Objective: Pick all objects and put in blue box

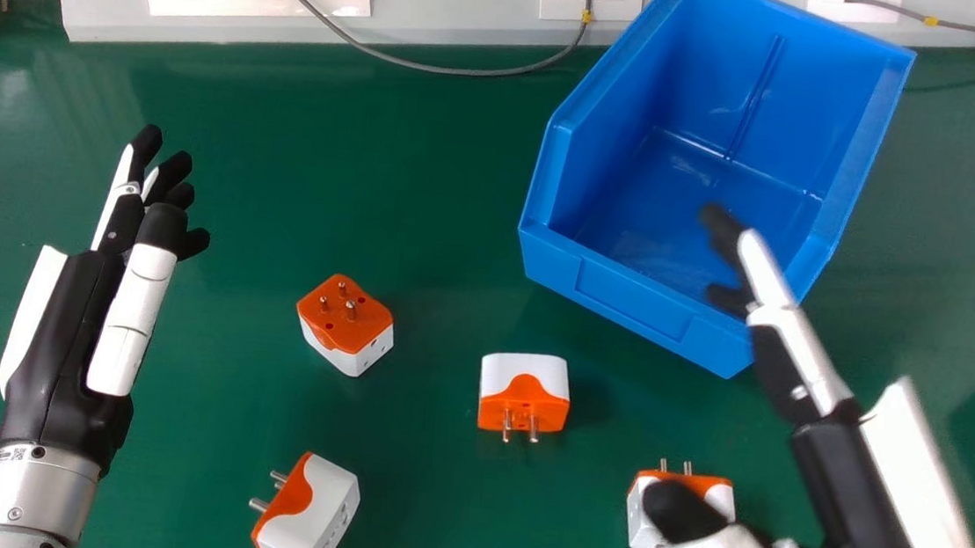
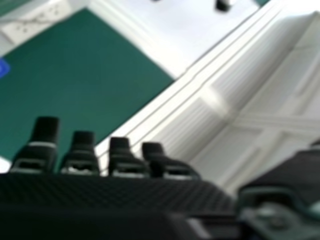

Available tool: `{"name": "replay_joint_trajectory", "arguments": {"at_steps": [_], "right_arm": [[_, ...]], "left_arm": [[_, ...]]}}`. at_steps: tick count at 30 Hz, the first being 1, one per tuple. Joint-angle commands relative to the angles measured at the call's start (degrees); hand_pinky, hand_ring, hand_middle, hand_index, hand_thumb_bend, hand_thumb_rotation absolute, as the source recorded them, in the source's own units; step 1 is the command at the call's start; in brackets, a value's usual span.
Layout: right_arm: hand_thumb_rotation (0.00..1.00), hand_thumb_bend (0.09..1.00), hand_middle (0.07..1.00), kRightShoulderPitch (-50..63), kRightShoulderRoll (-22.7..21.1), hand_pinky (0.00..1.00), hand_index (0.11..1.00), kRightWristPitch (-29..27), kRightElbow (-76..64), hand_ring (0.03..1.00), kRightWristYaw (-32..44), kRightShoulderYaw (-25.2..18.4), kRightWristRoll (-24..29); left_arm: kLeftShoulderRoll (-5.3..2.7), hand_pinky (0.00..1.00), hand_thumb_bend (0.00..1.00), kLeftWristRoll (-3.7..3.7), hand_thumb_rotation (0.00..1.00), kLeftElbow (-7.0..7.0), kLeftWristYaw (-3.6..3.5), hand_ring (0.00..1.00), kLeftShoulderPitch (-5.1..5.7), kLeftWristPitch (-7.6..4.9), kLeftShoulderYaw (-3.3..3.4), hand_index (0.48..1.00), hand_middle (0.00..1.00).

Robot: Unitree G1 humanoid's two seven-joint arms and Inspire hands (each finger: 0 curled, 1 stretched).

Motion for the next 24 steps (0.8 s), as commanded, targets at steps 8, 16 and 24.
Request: {"name": "replay_joint_trajectory", "arguments": {"at_steps": [8,16,24], "right_arm": [[0.88,0.460,0.959,2.3,-2.8,0.85,0.949,0.8,-2.2,0.952,3.0,0.7,0.4],[0.87,0.464,0.951,1.7,-4.7,0.84,0.932,2.6,-1.5,0.943,3.7,-0.7,-3.7],[0.87,0.492,0.917,-0.8,-7.7,0.80,0.884,5.4,0.3,0.901,4.3,-2.1,-6.9]], "left_arm": [[0.91,0.89,0.77,-0.10,0.99,-1.97,-0.40,0.96,0.46,0.30,0.94,1.000,0.97],[0.93,0.88,0.77,-0.12,0.98,-3.02,-0.37,0.96,0.63,1.52,1.05,1.000,0.97],[1.27,0.88,0.78,-0.27,0.97,-3.25,-0.58,0.96,0.51,2.14,1.31,1.000,0.97]]}}
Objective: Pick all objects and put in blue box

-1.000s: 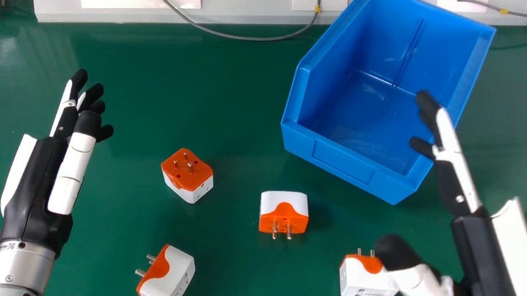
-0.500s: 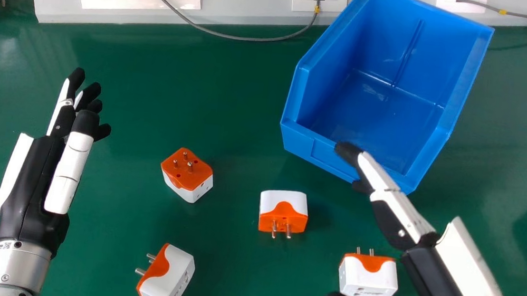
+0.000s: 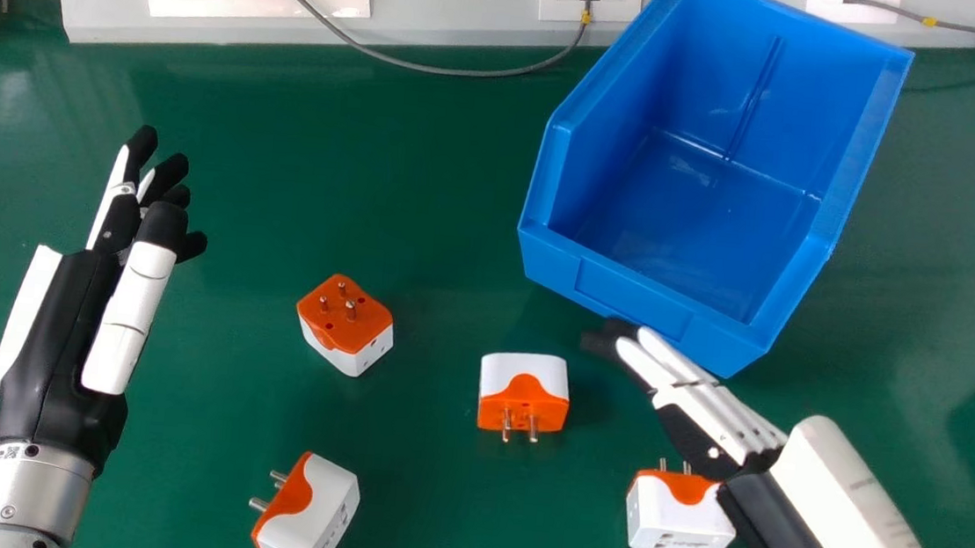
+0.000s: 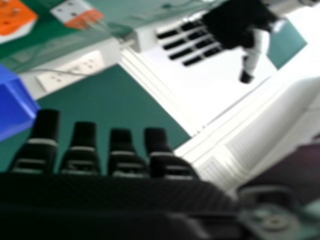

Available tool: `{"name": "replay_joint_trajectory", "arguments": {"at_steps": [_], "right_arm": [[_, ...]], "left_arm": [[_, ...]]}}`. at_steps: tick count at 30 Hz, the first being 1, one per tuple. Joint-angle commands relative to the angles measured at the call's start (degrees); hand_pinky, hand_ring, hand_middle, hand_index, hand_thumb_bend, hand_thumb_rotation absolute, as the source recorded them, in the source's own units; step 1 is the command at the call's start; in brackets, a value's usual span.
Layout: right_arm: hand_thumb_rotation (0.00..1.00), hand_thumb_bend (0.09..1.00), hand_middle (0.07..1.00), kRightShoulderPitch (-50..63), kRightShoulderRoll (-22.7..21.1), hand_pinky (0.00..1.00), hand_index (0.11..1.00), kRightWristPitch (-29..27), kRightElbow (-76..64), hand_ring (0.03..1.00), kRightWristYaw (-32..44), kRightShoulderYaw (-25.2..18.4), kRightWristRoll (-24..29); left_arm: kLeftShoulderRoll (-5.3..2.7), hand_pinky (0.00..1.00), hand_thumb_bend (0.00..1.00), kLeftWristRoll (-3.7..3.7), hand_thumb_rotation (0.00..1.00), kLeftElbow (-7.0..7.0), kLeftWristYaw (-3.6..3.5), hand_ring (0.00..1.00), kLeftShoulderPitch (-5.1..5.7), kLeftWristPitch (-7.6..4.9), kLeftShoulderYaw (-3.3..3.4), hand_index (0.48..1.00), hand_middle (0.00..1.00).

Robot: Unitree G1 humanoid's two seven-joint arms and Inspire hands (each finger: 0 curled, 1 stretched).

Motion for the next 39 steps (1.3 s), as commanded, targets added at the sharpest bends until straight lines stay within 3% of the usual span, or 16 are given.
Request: {"name": "replay_joint_trajectory", "arguments": {"at_steps": [1,13,23,28,39], "right_arm": [[0.86,0.492,0.913,-1.0,-1.3,0.80,0.881,0.4,0.0,0.897,-0.2,-1.1,-1.0],[0.84,0.504,0.882,-4.5,-4.2,0.75,0.860,4.2,3.3,0.860,-2.5,-2.8,-9.1],[0.79,0.500,0.864,-6.8,-6.2,0.72,0.847,8.1,6.6,0.840,-1.8,-2.4,-9.3],[0.77,0.500,0.864,-7.3,-7.3,0.72,0.847,10.8,6.7,0.839,-0.4,-1.9,-9.4],[0.73,0.497,0.868,-10.1,-10.5,0.73,0.851,12.9,10.8,0.842,0.4,0.2,-11.4]], "left_arm": [[0.94,0.88,0.79,-0.06,0.97,-1.26,-0.20,0.96,0.00,-0.33,0.77,1.000,0.97],[1.29,0.88,0.79,0.15,0.97,-1.42,-0.20,0.96,-0.20,0.09,1.10,1.000,0.97],[1.53,0.87,0.79,-0.01,0.96,-1.12,-0.47,0.95,-0.51,0.15,1.26,1.000,0.97],[1.88,0.87,0.79,-0.24,0.96,-0.27,-0.66,0.95,-0.99,0.10,1.43,1.000,0.97],[1.94,0.86,0.79,-0.31,0.96,-0.21,-0.62,0.95,-1.77,0.80,1.40,1.000,0.96]]}}
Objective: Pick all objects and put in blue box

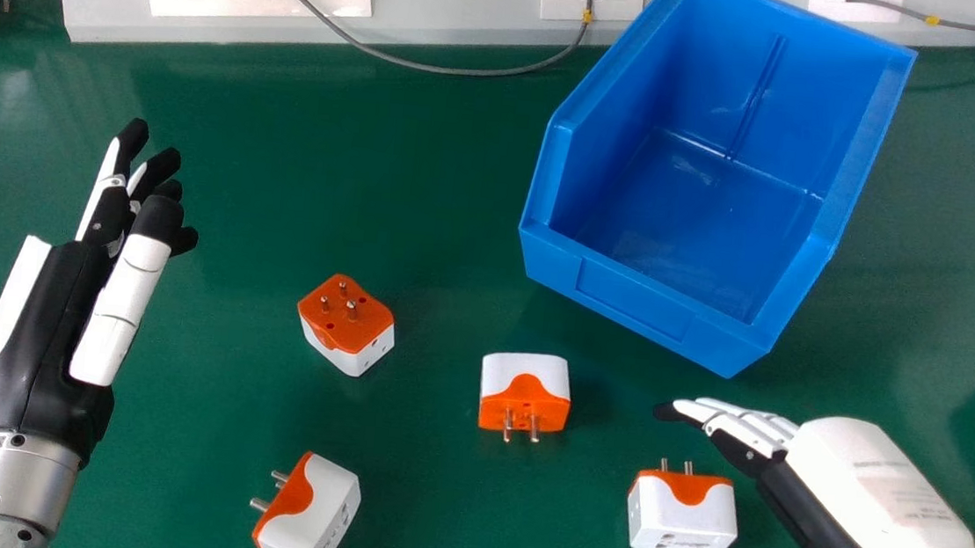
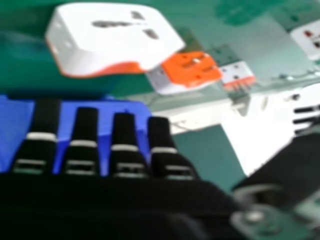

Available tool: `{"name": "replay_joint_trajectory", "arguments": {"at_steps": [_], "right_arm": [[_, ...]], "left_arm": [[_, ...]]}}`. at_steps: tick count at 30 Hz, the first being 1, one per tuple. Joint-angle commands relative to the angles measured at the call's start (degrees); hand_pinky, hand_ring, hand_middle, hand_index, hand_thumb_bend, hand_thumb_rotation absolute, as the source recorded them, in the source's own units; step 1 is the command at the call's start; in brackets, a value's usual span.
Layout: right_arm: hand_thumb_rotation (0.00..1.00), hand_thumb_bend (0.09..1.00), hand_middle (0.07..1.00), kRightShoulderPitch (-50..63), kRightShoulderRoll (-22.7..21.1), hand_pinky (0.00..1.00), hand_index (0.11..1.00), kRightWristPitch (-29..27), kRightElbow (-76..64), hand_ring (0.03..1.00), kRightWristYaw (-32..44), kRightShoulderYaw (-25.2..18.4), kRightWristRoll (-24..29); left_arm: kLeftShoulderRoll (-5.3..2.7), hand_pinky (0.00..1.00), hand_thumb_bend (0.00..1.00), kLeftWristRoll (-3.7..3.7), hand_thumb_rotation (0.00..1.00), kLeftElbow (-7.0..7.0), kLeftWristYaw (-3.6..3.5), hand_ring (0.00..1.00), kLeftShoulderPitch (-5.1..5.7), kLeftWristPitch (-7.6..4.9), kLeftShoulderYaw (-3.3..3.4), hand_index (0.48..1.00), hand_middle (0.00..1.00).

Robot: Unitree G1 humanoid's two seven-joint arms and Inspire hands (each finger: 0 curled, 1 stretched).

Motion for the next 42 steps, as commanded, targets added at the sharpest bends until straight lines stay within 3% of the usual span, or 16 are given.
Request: {"name": "replay_joint_trajectory", "arguments": {"at_steps": [1,11,18,27,42], "right_arm": [[0.72,0.497,0.868,-1.0,-1.2,0.73,0.851,0.3,-0.1,0.842,-0.2,0.4,-0.3],[0.70,0.499,0.863,-4.7,-4.0,0.72,0.847,2.2,2.1,0.835,1.0,3.2,-2.2],[0.67,0.502,0.861,-6.5,-4.7,0.72,0.839,5.6,1.9,0.835,3.9,4.7,-2.2],[0.65,0.492,0.864,-8.6,-5.1,0.72,0.837,10.0,0.9,0.837,6.4,7.4,-5.2],[0.59,0.488,0.859,-12.8,-5.7,0.70,0.830,12.8,3.6,0.828,10.2,10.4,-3.7]], "left_arm": [[0.57,0.86,0.79,-0.24,0.96,-0.71,0.00,0.95,-0.71,-0.24,0.51,1.000,0.96],[0.45,0.86,0.79,0.22,0.96,-1.90,0.40,0.95,-0.72,0.77,0.34,1.000,0.96],[0.32,0.86,0.79,0.30,0.96,-2.11,0.48,0.95,-0.67,1.08,0.22,0.999,0.96],[0.32,0.86,0.79,0.53,0.95,-3.45,0.64,0.95,-0.25,1.90,0.19,0.997,0.96],[0.34,0.86,0.80,0.49,0.95,-5.24,0.59,0.95,0.61,3.16,0.27,0.998,0.96]]}}
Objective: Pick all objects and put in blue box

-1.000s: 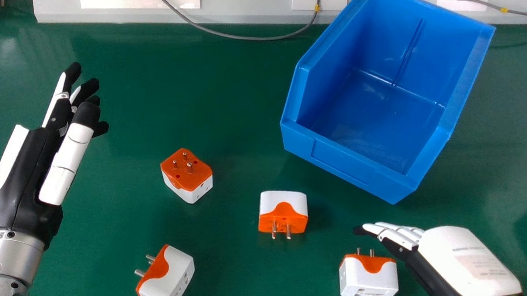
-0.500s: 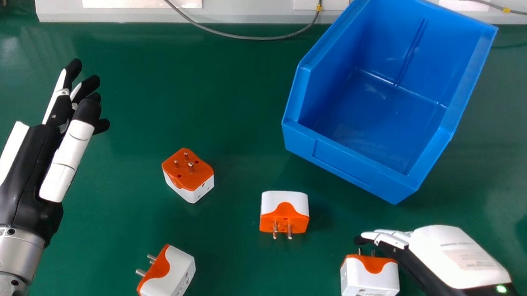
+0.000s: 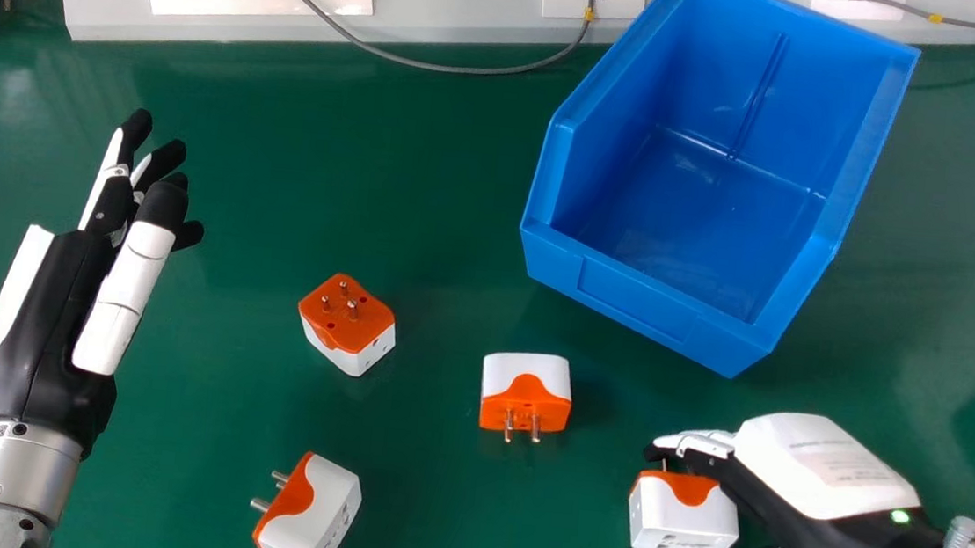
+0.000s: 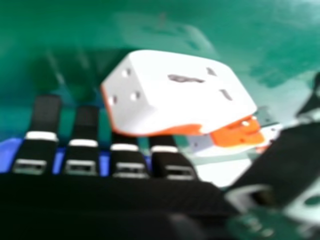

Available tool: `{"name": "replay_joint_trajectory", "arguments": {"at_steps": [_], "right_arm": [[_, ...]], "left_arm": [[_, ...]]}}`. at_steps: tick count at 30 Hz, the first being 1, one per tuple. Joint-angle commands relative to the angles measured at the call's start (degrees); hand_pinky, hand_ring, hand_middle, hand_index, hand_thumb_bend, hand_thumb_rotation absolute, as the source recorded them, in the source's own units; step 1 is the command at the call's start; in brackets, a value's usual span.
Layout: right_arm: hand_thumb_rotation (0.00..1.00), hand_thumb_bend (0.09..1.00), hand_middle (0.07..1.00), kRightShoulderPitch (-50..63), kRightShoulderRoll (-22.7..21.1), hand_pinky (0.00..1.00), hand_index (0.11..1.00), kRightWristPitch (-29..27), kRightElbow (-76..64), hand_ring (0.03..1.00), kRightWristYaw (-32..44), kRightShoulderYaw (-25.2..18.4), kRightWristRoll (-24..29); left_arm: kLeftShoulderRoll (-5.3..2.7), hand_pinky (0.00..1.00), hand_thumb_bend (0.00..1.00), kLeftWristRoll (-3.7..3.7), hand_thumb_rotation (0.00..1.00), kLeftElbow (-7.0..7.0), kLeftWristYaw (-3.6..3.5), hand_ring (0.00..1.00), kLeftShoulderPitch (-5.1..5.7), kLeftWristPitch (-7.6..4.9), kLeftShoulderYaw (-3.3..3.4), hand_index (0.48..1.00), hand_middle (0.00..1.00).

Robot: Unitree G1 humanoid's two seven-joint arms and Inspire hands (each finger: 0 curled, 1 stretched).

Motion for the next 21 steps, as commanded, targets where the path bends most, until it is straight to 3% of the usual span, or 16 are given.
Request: {"name": "replay_joint_trajectory", "arguments": {"at_steps": [1,21], "right_arm": [[0.58,0.487,0.858,-1.3,-1.1,0.70,0.829,-0.1,0.2,0.826,-0.3,0.1,0.3],[0.50,0.491,0.863,-2.8,-0.4,0.71,0.831,2.2,0.9,0.827,-2.5,0.8,-1.1]], "left_arm": [[0.38,0.86,0.81,0.32,0.95,-1.61,0.29,0.95,0.21,0.06,0.33,0.998,0.96],[0.25,0.86,0.80,0.29,0.95,0.13,0.11,0.95,-0.27,-1.31,0.36,0.996,0.96]]}}
